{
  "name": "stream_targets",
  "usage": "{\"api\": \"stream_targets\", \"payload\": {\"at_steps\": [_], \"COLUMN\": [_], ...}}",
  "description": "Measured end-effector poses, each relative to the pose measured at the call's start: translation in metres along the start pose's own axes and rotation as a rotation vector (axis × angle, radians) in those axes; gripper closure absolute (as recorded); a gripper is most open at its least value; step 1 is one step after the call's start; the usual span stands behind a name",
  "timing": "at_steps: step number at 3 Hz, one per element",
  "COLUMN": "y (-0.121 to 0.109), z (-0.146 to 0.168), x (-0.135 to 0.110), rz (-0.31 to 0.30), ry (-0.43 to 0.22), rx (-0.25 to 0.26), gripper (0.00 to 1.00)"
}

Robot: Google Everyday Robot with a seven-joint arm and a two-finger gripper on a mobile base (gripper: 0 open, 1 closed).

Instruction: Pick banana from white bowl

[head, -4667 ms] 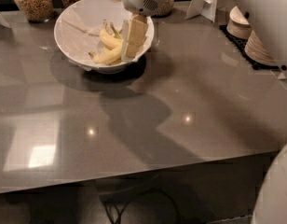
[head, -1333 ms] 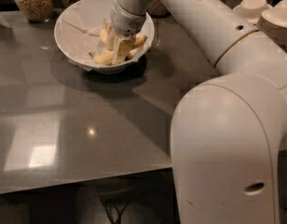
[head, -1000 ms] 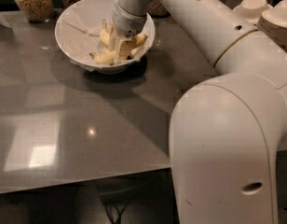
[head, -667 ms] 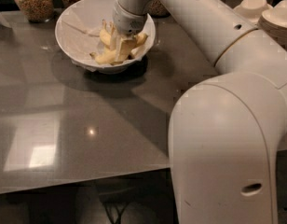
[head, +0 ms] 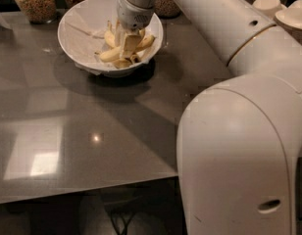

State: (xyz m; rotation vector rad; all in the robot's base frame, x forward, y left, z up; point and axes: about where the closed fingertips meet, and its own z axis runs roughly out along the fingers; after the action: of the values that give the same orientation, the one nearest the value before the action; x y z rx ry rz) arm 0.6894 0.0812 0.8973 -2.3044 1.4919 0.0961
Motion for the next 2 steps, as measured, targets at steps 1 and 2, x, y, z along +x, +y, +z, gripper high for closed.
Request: {"api": "stream_targets", "payload": {"at_steps": [1, 2], "y": [0.001, 0.012], "z": [-0.022, -0.048], "x": [-0.003, -0.001], "rz": [0.028, 0.066], "ry": [-0.047, -0.134], "rx": [0.042, 0.095], "gripper": [1.0, 1.0]}}
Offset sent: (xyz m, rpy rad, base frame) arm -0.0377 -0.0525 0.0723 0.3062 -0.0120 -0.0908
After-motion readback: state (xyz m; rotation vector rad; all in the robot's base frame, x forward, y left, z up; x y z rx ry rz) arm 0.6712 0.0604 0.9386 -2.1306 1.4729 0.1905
